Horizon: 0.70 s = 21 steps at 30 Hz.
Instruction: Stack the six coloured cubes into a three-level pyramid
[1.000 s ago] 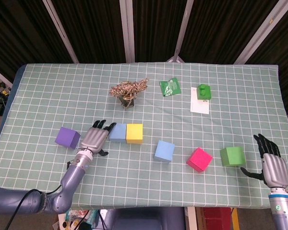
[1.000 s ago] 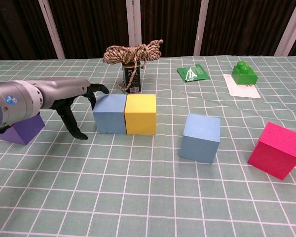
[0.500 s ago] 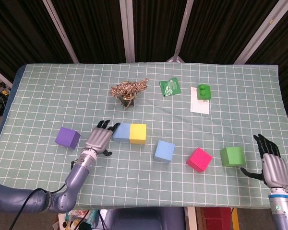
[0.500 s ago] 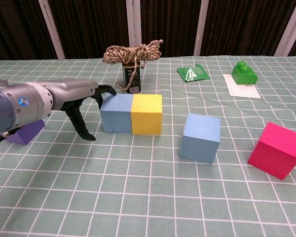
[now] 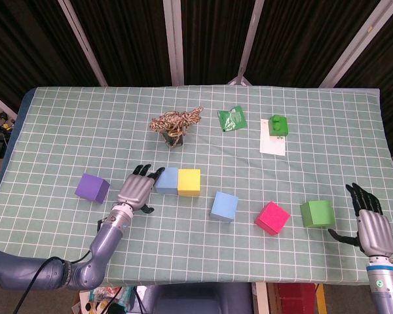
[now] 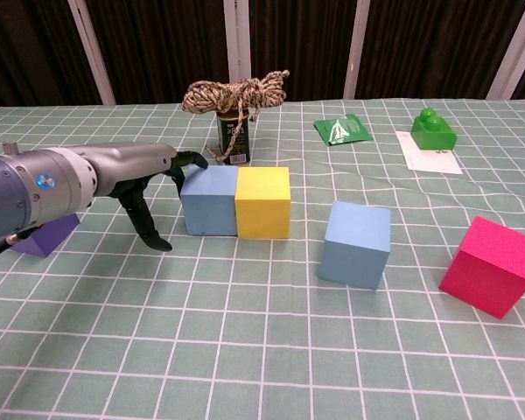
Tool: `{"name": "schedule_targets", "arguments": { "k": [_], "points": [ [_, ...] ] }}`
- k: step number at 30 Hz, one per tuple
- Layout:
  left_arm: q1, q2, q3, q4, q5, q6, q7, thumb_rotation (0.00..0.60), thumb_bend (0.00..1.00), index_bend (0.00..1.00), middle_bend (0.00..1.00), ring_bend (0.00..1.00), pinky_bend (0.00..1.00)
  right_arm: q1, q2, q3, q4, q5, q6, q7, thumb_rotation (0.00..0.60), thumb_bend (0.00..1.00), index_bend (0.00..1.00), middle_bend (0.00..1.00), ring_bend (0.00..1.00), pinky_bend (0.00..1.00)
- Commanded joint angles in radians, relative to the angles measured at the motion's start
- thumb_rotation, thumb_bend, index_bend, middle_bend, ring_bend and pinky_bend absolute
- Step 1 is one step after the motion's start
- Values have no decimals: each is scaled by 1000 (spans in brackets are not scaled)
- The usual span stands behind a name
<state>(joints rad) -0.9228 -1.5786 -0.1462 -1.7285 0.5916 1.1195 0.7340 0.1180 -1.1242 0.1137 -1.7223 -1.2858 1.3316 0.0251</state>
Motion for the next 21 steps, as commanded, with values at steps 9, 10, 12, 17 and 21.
{"name": "schedule_targets", "arguments": {
  "k": [9,10,12,17,21],
  "points": [
    [2,11,3,-16,5,4,2,600,210,32,265,0,12,0,0,0,-1,1,1,1,600,160,0,0,0,0],
    [2,12,3,-18,6,5,1,600,210,31,271,0,12,0,0,0,-1,0,1,1,600,160,0,0,0,0],
    [6,23,3,-33,14,9,-3,600,210,32,284,0,12,0,1,0,-1,0,1,2,600,159,0,0,0,0],
    [14,56,5,-72,35,20,-7,600,209,32,333,0,12,0,1,-1,-1,-2,1,2,600,160,0,0,0,0],
    [21,83,0,-99,44,29,-17,600,209,31,355,0,12,-1,0,-1,-2,-4,2,1,600,159,0,0,0,0]
  ]
}}
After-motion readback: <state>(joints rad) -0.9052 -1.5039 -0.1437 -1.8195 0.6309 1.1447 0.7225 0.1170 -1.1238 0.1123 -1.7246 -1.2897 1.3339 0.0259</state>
